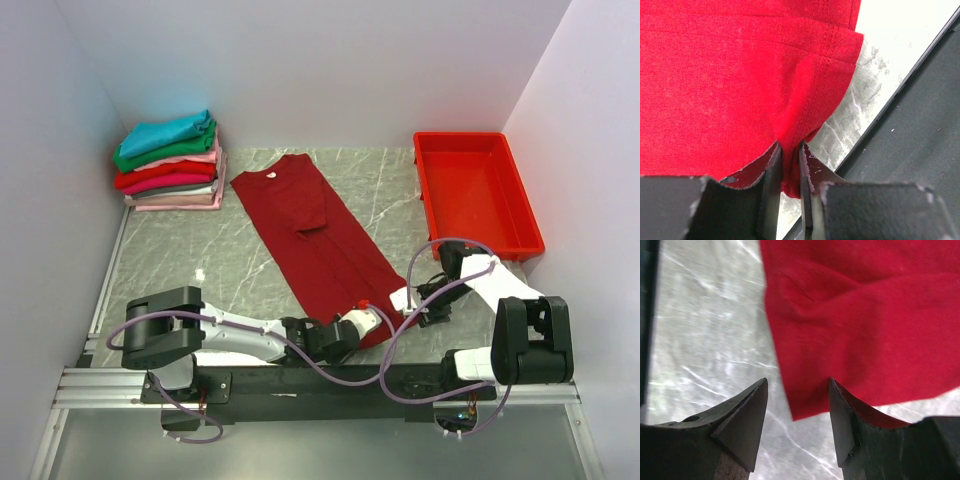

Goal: Fold and stack the t-shirts
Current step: Fold the tshirt

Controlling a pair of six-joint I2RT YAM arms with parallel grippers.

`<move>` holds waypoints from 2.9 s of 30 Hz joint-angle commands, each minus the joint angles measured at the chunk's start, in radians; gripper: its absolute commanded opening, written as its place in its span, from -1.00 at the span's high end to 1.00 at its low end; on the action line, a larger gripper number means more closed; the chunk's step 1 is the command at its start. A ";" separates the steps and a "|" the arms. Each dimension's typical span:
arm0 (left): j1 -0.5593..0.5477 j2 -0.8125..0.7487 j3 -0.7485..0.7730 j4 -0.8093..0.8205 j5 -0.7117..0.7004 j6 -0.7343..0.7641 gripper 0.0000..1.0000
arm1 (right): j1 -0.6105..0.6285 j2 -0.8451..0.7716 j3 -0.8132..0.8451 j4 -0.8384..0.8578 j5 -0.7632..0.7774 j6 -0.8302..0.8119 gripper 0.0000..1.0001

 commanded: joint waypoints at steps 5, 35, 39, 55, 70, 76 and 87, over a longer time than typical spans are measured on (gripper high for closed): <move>-0.015 0.000 -0.050 -0.024 0.117 -0.032 0.54 | 0.017 -0.009 -0.038 0.101 0.025 -0.007 -0.18; 0.484 -0.420 -0.200 0.048 0.370 -0.006 0.99 | 0.204 0.172 0.516 -0.051 -0.124 0.390 1.00; 0.643 -0.397 -0.148 0.060 0.420 0.015 0.99 | 0.271 0.369 0.759 0.005 -0.075 0.547 1.00; 1.051 -0.091 0.101 0.054 0.555 0.083 0.99 | 0.357 0.979 1.556 0.087 0.074 0.918 1.00; 1.071 -0.008 0.167 0.030 0.362 0.000 0.18 | 0.379 0.999 1.541 0.264 0.132 1.065 0.25; 1.093 -0.144 0.234 -0.032 0.008 -0.022 -0.59 | 0.382 0.858 1.355 0.729 0.355 1.451 -0.55; 0.739 -0.514 0.018 -0.111 0.308 0.358 -0.69 | 0.232 0.454 0.844 0.052 -0.218 0.305 -0.51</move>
